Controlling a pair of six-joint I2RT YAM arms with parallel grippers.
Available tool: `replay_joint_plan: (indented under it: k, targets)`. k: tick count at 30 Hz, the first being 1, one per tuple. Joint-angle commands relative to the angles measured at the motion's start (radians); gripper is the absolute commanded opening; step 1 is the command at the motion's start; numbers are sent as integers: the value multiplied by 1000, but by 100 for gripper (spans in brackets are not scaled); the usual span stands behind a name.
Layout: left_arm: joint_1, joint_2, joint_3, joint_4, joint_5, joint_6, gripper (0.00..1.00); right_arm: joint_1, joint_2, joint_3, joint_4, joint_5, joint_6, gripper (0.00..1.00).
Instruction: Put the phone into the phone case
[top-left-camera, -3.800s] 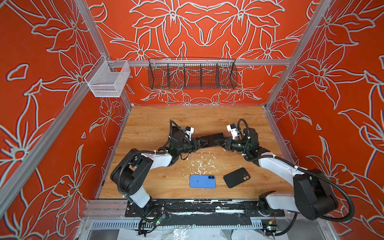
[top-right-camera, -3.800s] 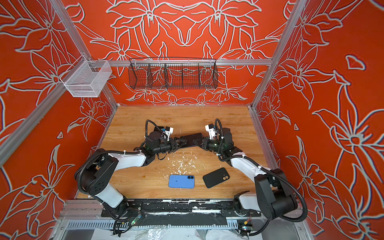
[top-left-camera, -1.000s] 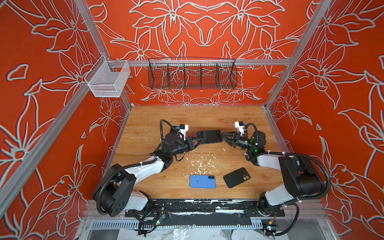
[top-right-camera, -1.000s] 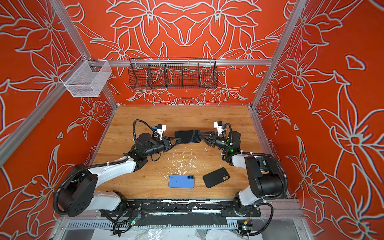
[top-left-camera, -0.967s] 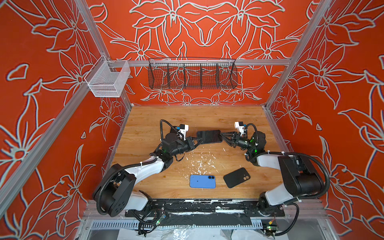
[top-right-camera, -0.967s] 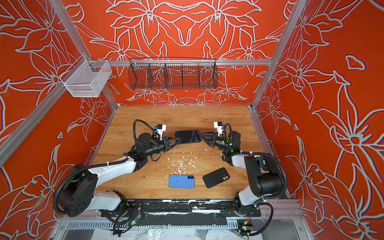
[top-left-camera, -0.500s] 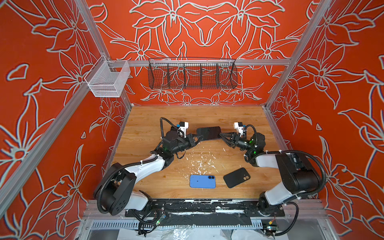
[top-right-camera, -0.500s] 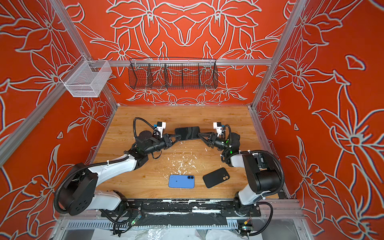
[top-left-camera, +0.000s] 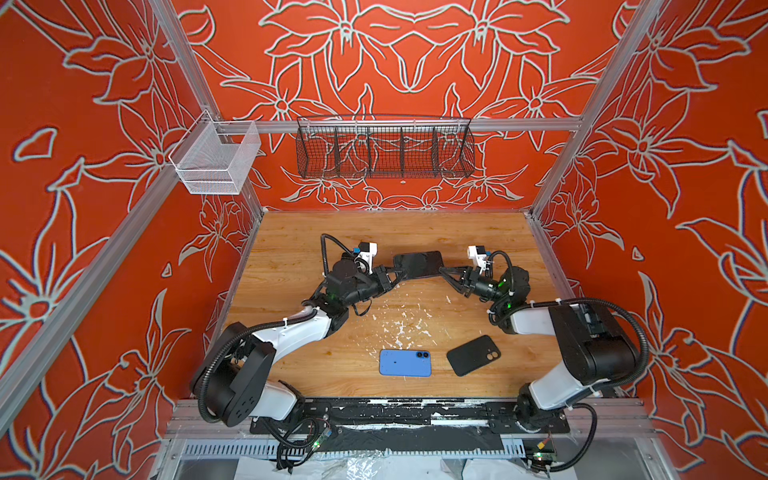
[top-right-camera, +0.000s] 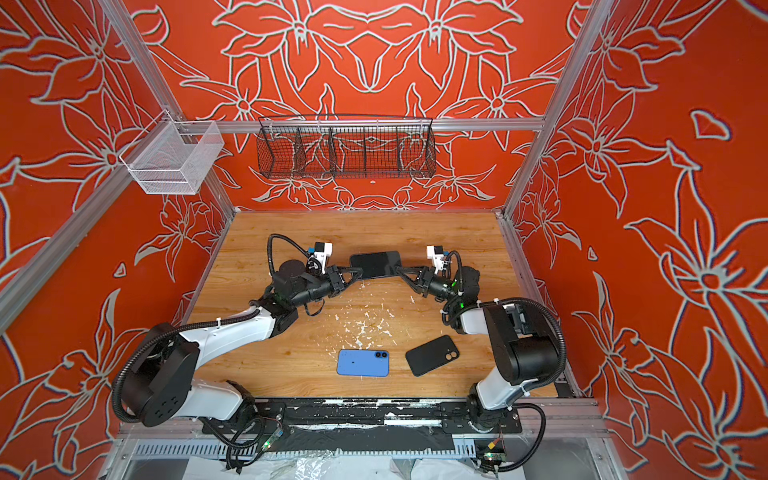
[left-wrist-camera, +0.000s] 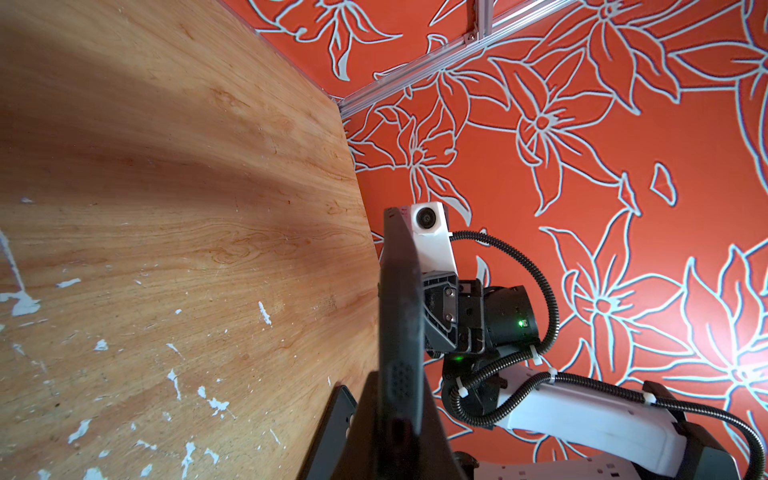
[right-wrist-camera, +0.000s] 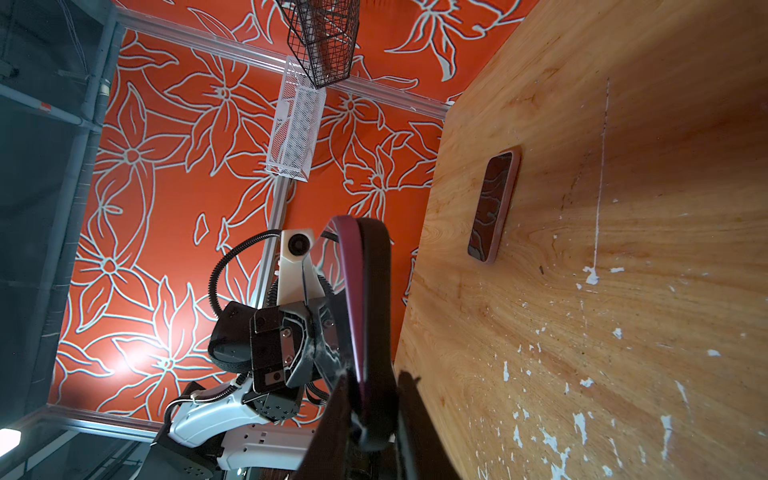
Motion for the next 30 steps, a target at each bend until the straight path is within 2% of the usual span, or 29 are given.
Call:
replay_joint_plan:
  k: [1, 8, 11, 15, 18, 21, 25, 28, 30]
  targets:
    - [1, -31, 1, 43, -11, 27, 0, 10, 6, 0, 42, -4, 10, 16]
    - [1, -41, 6, 29, -5, 39, 0, 10, -4, 1, 16, -6, -2, 5]
    - [1, -51, 5, 28, -3, 40, 0, 7, -9, 1, 16, -10, -5, 6]
    - [3, -80, 1, 0, -23, 52, 0, -3, -15, 7, 34, -11, 12, 41]
    - [5, -108, 0, -37, -58, 46, 0, -10, -31, 9, 36, -4, 17, 54]
    - [6, -133, 17, -123, -102, 3, 0, -12, -61, 5, 5, 10, 1, 60]
    - [6, -153, 66, -278, -140, -62, 0, -12, -116, -4, -93, 36, -51, 61]
    - [9, -152, 120, -382, -122, -73, 0, -11, -198, 6, -294, 62, -166, 61]
    - [11, -148, 147, -416, -99, -82, 0, -10, -282, 37, -537, 97, -301, 61]
